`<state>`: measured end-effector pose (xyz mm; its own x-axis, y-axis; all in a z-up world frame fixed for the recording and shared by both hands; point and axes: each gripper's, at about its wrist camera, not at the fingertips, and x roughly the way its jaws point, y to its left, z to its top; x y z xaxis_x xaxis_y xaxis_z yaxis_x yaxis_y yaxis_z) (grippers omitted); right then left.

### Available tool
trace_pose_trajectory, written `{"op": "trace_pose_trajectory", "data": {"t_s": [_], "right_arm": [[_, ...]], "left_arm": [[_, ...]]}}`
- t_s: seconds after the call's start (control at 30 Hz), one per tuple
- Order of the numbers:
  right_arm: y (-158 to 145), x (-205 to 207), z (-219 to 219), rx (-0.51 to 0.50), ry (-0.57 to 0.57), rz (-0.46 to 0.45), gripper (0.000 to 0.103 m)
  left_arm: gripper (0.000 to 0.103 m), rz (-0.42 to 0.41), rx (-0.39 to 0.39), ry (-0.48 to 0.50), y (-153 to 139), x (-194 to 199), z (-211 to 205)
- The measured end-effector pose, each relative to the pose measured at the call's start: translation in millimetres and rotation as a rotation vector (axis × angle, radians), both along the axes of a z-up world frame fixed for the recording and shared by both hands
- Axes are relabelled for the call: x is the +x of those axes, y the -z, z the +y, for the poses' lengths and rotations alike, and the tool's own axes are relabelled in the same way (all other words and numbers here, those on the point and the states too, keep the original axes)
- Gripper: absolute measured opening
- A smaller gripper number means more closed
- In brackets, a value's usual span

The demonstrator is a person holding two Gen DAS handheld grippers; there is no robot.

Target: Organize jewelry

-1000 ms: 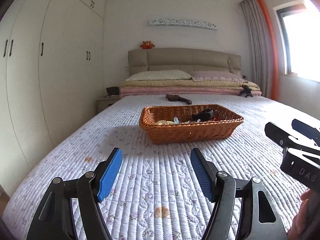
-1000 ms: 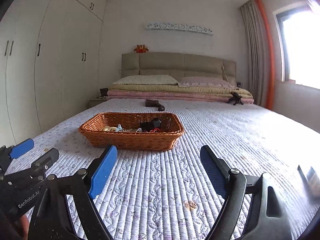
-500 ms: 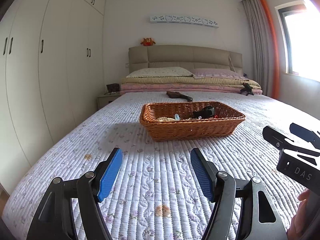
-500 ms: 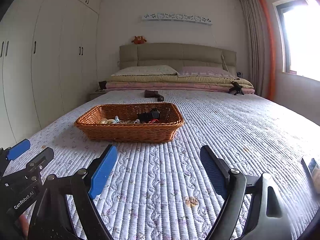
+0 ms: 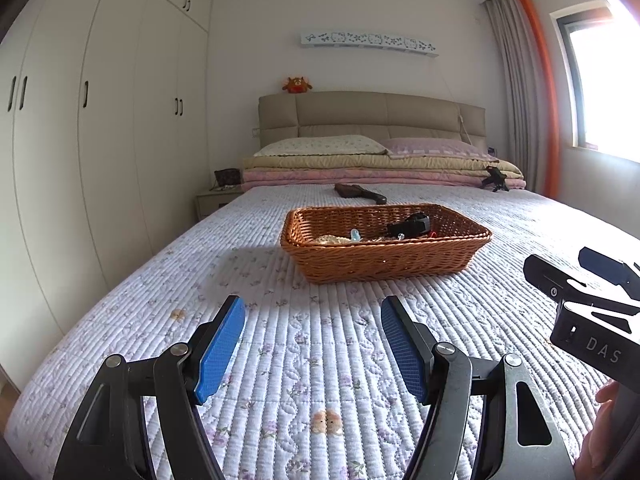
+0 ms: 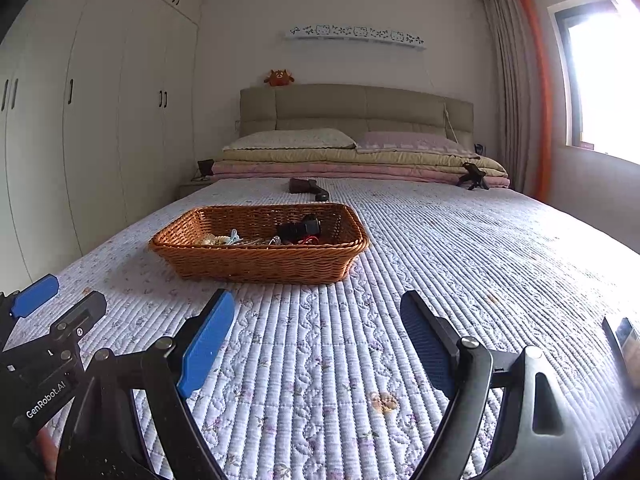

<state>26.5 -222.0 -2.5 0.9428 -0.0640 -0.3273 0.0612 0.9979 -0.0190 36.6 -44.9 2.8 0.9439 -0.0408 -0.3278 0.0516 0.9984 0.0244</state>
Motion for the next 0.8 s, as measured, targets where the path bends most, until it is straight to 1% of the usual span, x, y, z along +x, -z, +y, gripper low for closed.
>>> {"op": "trace_pose_trajectory", "data": {"t_s": [0.23, 0.8], "right_arm": [[0.8, 2.2, -4.0, 0.018, -0.004, 0.010, 0.086], [1.9, 2.1, -0.2, 0.007, -0.005, 0.009, 0.086]], "left_arm": [[0.072, -0.002, 0.005, -0.002, -0.3, -0.3, -0.7], [0.073, 0.001, 0.004, -0.009, 0.0, -0.8, -0.1]]}}
